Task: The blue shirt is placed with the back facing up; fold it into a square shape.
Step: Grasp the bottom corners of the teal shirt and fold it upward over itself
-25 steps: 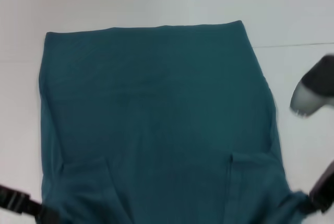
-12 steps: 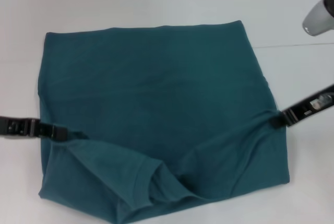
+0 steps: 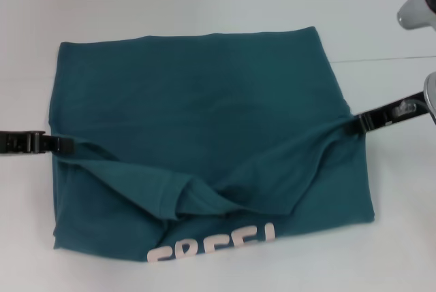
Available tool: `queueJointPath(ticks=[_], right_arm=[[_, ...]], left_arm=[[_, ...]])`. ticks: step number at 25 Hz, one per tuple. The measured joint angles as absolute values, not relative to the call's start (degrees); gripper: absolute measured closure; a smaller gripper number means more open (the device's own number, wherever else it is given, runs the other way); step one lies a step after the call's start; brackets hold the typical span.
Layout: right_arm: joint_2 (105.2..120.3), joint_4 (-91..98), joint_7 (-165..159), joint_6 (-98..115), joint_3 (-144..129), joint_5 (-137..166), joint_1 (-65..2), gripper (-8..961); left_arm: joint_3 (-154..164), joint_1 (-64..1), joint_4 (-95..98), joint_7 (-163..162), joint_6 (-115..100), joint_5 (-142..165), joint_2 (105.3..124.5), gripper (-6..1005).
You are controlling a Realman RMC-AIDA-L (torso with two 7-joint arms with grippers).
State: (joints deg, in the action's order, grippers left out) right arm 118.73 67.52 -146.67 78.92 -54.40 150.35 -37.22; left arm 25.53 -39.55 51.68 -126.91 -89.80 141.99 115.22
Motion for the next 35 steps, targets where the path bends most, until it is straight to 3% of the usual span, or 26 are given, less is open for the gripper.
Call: queueJointPath(ticks=[9,15,35], right_arm=[[118.67,64.22,-146.42,72.06,-52.55,148.24,-37.28,895],[119.46,63.26,-146.27,68.03,-50.67,148.05,-36.30,895],[119.71,61.99,-142.32,60.32,-49.64,134.66,-28.62,896]], left_arm=[[25.61,-39.76,49.73,-123.60,-84.30,139.88,116.07,967],[25.69,-39.93,48.23,-120.45,-81.87,139.02,116.55,968],[26.97,-40.53,46.16,-113.14,-75.96,134.43,118.11,947]])
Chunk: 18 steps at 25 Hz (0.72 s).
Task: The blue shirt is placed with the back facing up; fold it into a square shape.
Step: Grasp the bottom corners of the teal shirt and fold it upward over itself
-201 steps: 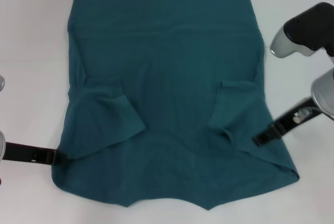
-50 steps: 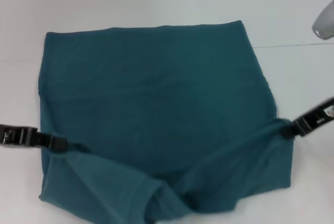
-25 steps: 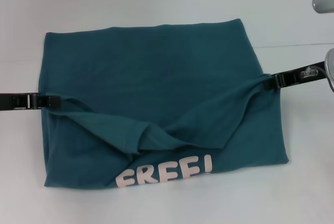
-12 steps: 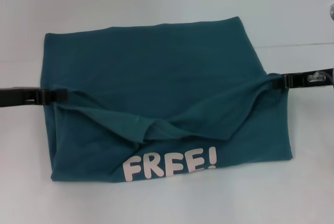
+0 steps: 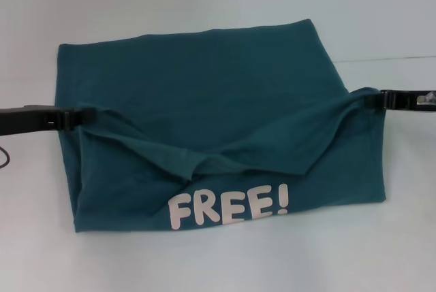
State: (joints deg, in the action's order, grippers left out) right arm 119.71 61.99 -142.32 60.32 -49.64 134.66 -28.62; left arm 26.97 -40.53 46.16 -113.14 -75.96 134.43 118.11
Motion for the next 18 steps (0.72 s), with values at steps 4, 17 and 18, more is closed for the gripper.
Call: queueJointPath(ticks=[4,17,18], right_arm=[[119.66,61.96,-142.09,59.75,-47.82,133.89,-27.99,896],[119.70,60.40,-139.75,56.80,-46.76,128.76,-27.46,895],[119.65,60.03,-139.75,56.30,-46.78,128.74,-27.67,895]], left_arm=[[26.98,-40.65,45.80,-112.38,-74.93,134.40,118.17,943],[27.08,-40.98,45.63,-110.21,-71.08,133.87,118.70,930],[27.08,-41.02,45.29,-109.83,-70.55,133.43,118.72,929]])
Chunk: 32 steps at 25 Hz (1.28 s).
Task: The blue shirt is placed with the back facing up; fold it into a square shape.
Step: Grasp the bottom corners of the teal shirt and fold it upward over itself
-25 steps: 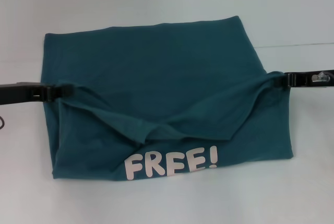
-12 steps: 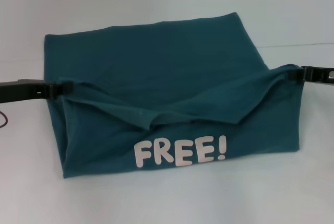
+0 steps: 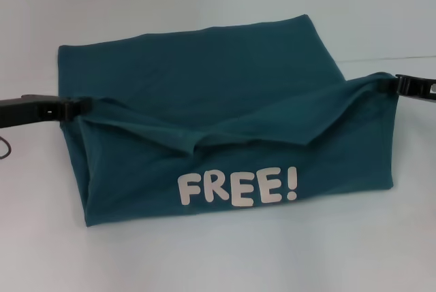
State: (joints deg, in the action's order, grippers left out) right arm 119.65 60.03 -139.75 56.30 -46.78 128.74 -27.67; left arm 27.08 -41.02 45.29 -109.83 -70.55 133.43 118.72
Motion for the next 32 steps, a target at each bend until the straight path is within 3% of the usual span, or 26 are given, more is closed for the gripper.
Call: queueJointPath(ticks=[8,18,22,26,32], right_arm=[[119.66,57.50,-139.32,53.41,-47.37,128.73,-29.71,896],[119.48,48.86,-133.63,44.54,-47.28,128.27,-34.37,867],[119.65,47.08,-131.15,41.38,-47.37,128.08,-35.60,756],[119.64,46.76,-130.84,40.56,-47.26,128.05,-36.42,646],[119.61,46.75,-130.81,40.99,-47.80,128.05,-37.12,362]], left_arm=[[28.81,-41.48,42.42,-107.13,-63.77,132.16,119.12,920],[33.66,-41.49,41.21,-106.77,-49.27,131.58,121.30,910],[34.45,-41.84,40.12,-106.57,-45.37,131.47,121.55,906],[34.50,-42.00,39.49,-106.47,-42.00,131.47,121.60,785],[34.54,-42.42,38.26,-106.41,-40.67,131.47,121.51,540]])
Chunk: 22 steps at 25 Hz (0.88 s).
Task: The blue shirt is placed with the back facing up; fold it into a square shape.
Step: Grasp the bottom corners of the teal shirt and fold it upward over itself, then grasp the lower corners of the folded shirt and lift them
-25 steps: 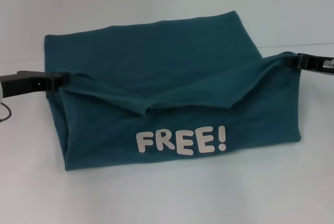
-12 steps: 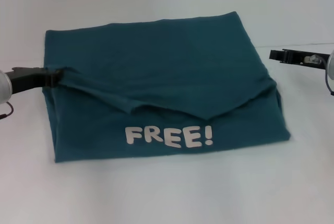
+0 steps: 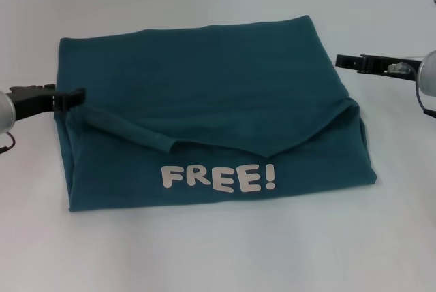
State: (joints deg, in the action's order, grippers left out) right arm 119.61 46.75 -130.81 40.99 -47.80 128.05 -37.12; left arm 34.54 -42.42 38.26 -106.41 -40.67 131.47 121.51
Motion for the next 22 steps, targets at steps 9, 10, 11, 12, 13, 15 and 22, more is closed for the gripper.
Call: queueJointPath(ticks=[9,10,11,12,13,15,22], right_arm=[[118.71,48.61,-130.64,48.68,-47.88,128.27,-36.28,59],[118.36,49.03,-130.65,51.03,-47.80,128.35,-36.10,28],[118.09,49.66,-130.74,53.16,-47.76,128.38,-35.82,29],[117.77,50.57,-130.93,55.35,-47.62,128.39,-35.41,30],[117.63,51.91,-131.22,57.65,-47.61,128.40,-34.81,32],[117.46,54.95,-131.95,61.55,-47.54,128.42,-33.48,34],[117.17,64.03,-133.82,72.83,-47.49,131.71,-31.07,34]], left_arm=[[33.87,-41.00,42.75,-108.29,-56.16,130.14,120.16,166],[33.95,-40.41,44.27,-109.42,-58.98,130.25,120.01,147],[34.11,-39.65,45.95,-110.82,-61.73,130.37,119.90,129],[34.23,-38.85,47.78,-112.36,-64.15,130.51,119.86,110],[34.45,-37.90,49.95,-114.41,-66.90,130.65,119.78,92],[34.62,-36.24,54.03,-118.96,-72.04,131.63,119.49,55],[34.66,-34.51,59.85,-131.49,-79.96,142.93,119.18,57]])
